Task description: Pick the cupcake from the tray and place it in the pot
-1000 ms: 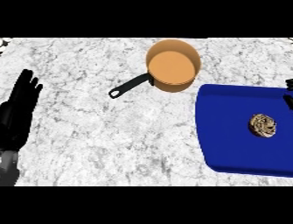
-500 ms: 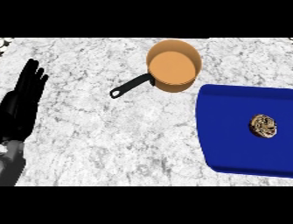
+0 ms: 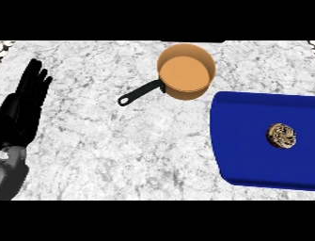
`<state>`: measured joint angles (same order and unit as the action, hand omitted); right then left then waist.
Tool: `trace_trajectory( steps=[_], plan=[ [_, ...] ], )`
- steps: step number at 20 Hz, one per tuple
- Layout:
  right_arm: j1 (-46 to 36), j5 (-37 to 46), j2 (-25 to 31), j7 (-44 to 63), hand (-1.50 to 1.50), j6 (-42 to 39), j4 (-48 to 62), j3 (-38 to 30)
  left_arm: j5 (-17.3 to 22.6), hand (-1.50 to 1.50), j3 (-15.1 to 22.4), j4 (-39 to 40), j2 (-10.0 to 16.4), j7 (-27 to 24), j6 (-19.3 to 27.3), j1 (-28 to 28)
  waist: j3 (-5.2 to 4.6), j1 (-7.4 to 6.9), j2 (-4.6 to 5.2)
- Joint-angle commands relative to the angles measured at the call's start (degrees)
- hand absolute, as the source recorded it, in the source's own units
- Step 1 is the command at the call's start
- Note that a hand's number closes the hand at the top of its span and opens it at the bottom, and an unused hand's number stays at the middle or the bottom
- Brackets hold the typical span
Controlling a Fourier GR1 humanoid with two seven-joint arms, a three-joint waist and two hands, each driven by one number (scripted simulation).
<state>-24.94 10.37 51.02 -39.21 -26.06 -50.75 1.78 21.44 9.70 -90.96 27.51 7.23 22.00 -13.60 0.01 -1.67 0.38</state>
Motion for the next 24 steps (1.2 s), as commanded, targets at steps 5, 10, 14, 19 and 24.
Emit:
trace_trajectory(
  steps=[5,10,14,19,24],
  plan=[
    [-5.25,10.62,-1.49,7.43,-1.50,-5.77,-4.35,11.29,-1.05,0.00,-1.19,0.87,-0.54,-0.81,-1.10,1.71,-0.04,0.48,-0.29],
    [0.01,12.77,-3.00,8.19,-1.50,-5.83,-8.07,10.58,-3.29,0.00,-2.00,-5.04,-1.44,2.82,0.44,4.34,-0.01,1.40,-0.49],
    [3.54,14.52,-5.18,10.00,-1.50,-5.23,-11.18,9.38,-2.47,0.00,-6.21,1.83,-2.08,-0.21,-4.69,2.40,-0.02,1.73,-0.38],
    [2.64,19.32,-9.01,12.14,-1.50,-3.74,-10.10,9.42,-4.62,0.00,-5.81,4.12,-5.26,0.35,-5.41,-0.85,-0.02,1.71,-0.28],
    [0.93,23.31,-8.91,14.04,-1.50,-3.99,-7.91,6.92,-5.83,0.00,-7.64,-3.34,-4.93,1.86,-6.20,4.78,-0.02,1.38,-0.39]
  ],
)
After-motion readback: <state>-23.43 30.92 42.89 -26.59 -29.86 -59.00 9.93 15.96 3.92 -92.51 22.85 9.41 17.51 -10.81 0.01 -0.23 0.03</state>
